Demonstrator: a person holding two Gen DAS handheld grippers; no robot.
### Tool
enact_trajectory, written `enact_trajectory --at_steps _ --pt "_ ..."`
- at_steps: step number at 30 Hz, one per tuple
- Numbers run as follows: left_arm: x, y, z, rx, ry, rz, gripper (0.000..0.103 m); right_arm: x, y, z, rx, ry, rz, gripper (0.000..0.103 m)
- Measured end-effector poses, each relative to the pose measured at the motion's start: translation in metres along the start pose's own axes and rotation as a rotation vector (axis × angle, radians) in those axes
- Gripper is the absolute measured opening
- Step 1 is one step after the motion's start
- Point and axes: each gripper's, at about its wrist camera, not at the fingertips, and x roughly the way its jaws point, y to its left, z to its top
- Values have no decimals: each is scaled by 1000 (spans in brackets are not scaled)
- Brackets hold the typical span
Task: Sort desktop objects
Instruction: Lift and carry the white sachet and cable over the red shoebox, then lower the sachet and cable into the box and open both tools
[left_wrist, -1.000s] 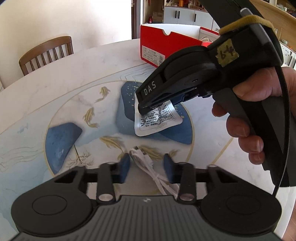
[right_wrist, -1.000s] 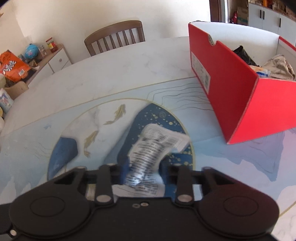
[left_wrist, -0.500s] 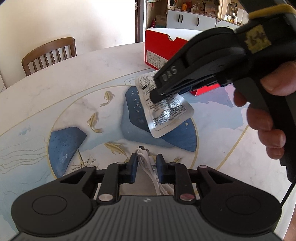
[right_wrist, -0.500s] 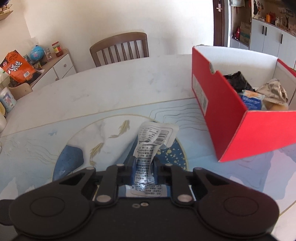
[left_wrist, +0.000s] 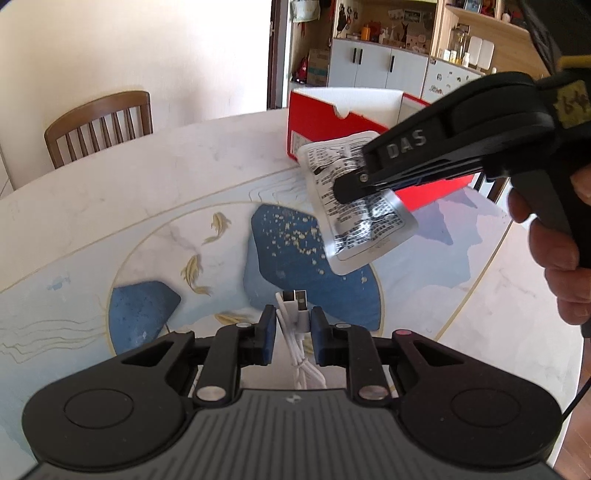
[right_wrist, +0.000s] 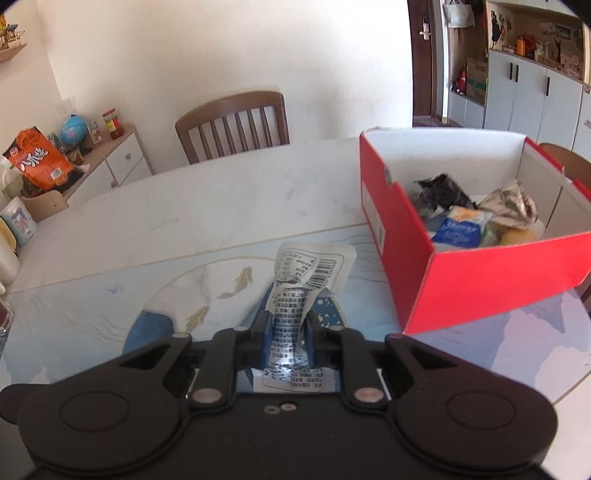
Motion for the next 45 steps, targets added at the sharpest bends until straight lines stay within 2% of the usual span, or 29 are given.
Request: enact_trajectory --at_steps 9,17,24,31,41,45 --pt "-22 7 15 -16 -58 -3 18 -36 -2 6 15 -48 -21 17" --pt "-52 3 46 -17 -124 -28 18 -70 -5 16 32 -104 -33 17" --pt "-62 -12 78 -34 -150 -51 18 -91 -27 28 39 -143 -21 17" --pt "-52 -45 118 -54 -180 -31 18 -99 -75 47 35 -158 5 17" --pt "-8 -96 174 -100 -195 -5 18 -90 -159 76 30 -159 29 17" --pt "10 -105 195 -116 -194 -4 18 -87 -187 83 49 -160 21 17"
